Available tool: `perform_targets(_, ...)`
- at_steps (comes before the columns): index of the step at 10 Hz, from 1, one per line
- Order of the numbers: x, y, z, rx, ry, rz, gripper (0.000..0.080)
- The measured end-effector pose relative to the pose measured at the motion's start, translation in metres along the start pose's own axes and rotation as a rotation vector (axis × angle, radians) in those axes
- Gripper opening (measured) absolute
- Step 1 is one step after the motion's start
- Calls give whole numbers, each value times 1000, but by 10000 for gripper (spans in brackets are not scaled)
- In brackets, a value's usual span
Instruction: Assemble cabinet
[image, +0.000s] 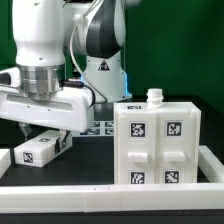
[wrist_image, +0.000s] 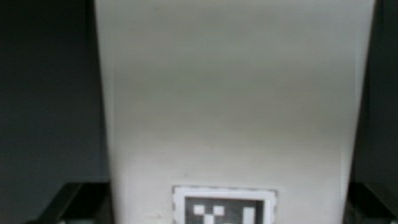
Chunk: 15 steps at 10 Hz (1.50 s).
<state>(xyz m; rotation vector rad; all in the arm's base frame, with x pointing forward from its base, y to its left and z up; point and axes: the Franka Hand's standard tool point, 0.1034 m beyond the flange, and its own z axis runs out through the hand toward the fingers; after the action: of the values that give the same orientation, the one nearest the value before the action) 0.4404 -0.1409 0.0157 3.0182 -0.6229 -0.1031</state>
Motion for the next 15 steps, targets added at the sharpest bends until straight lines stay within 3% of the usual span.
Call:
perform_targets(3,-1,-3,-2,2,-6,-1,555)
perform_targets(7,0,-49,-56,54,-9,-26,556)
perform_targets(11,22,-86,-103,85,-32,-30,556)
perform_targets(15,22,-86,-101,84,-27,-37,556)
